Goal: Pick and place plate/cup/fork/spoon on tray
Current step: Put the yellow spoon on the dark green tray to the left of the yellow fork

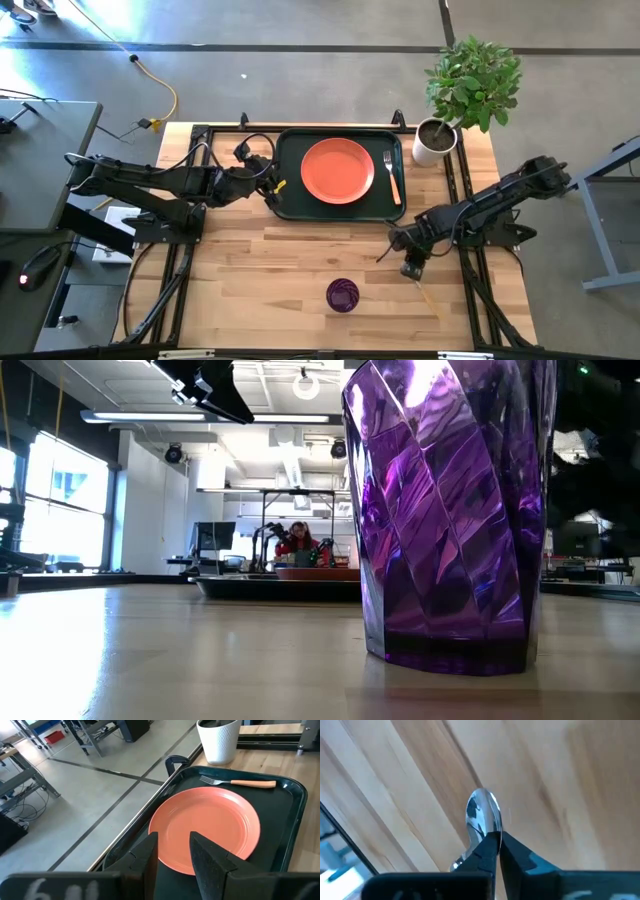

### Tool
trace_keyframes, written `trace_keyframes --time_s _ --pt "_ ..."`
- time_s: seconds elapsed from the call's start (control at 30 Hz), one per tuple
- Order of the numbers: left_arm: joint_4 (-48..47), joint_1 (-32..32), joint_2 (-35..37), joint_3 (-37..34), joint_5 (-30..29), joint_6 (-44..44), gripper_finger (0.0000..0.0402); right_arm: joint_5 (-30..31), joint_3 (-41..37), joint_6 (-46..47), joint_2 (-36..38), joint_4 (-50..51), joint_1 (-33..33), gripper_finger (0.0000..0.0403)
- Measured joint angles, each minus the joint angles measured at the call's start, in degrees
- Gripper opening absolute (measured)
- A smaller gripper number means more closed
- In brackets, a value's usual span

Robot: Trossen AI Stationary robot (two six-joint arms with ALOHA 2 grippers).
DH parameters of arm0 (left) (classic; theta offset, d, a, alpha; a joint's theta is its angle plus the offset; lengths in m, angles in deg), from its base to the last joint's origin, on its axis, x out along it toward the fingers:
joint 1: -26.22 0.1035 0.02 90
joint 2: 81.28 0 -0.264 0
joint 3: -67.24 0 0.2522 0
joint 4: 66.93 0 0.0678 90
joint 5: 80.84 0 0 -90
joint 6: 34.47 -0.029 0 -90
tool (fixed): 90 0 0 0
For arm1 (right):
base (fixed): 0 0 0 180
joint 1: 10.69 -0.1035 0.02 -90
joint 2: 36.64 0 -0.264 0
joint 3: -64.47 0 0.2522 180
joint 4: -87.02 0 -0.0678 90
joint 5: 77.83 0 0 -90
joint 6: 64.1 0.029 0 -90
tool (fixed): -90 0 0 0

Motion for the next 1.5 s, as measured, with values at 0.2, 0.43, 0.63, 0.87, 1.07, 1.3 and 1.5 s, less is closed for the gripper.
trace_keyframes --time_s 0.2,0.43,0.63,0.87,1.07,1.3,1.5 --pt "0.00 0.00 0.00 0.00 0.00 0.00 0.0104 7.52 6.07 -6.55 2.21 2.40 5.45 0.0002" --pt "0.03 0.00 0.00 0.00 -0.01 0.39 0.0104 24.83 14.65 -15.57 2.62 14.33 19.41 0.0001" --pt "0.04 0.00 0.02 0.00 0.00 0.57 0.0104 26.36 22.26 -20.51 2.55 14.92 34.46 0.0000" --pt "-0.11 0.77 0.02 0.00 0.54 0.59 0.0104 31.46 29.74 -26.79 0.15 14.46 46.45 0.0000" --pt "-0.88 0.98 0.02 0.00 1.31 0.89 0.0104 29.66 29.69 -29.18 -8.18 13.56 48.42 0.0000" --pt "-0.90 0.98 0.02 0.00 1.31 0.96 0.0104 24.38 29.69 -30.86 -14.47 8.37 51.31 0.0000" --pt "-0.87 0.98 0.02 0.00 1.31 0.96 0.0104 27.33 29.69 -31.41 -17.63 8.16 55.12 0.0000"
